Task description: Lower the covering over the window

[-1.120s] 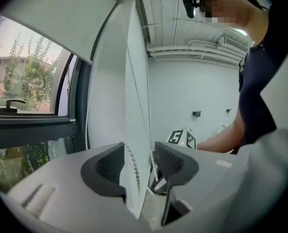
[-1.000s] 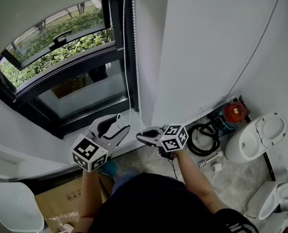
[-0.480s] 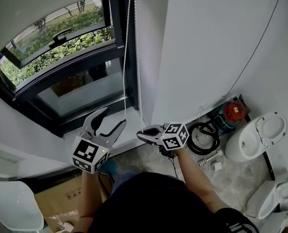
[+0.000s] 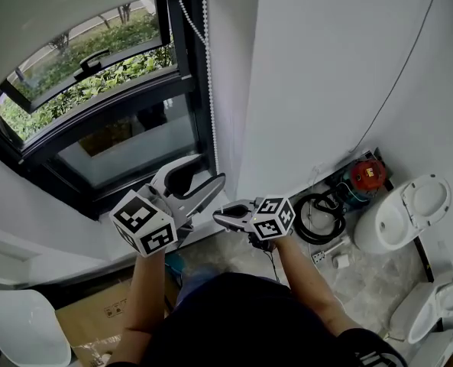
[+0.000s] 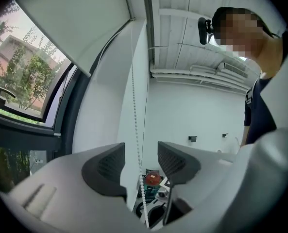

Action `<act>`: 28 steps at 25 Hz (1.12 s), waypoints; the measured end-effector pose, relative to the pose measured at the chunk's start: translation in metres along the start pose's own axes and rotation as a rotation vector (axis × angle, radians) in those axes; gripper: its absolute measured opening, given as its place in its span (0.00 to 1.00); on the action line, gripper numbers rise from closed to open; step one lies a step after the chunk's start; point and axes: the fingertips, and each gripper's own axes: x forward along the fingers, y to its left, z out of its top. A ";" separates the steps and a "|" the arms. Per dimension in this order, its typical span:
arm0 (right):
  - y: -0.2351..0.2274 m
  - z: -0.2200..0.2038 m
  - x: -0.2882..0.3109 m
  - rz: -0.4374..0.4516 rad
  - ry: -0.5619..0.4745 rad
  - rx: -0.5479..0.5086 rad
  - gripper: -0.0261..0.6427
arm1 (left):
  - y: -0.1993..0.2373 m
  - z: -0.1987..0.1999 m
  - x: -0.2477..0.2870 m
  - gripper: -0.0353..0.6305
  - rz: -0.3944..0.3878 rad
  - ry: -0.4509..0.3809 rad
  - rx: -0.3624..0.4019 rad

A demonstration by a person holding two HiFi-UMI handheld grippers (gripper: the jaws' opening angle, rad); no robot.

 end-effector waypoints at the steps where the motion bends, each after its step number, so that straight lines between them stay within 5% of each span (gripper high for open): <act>1: 0.001 0.000 0.000 0.001 0.000 -0.001 0.07 | 0.000 0.003 0.005 0.37 -0.019 0.002 -0.003; 6: 0.005 -0.005 0.003 0.007 0.014 -0.015 0.06 | -0.004 0.024 0.017 0.20 -0.132 -0.062 -0.117; 11: 0.009 -0.006 0.002 0.022 0.007 -0.018 0.06 | -0.004 0.028 0.017 0.09 -0.141 -0.065 -0.134; 15: 0.008 -0.010 0.002 0.024 0.028 -0.023 0.06 | -0.004 0.023 0.016 0.08 -0.156 -0.043 -0.160; 19: 0.002 -0.043 0.007 -0.022 0.171 -0.048 0.06 | -0.005 -0.008 0.016 0.07 -0.151 0.051 -0.160; 28: -0.003 -0.088 0.013 -0.022 0.282 0.009 0.06 | -0.009 -0.054 0.008 0.07 -0.213 0.061 -0.360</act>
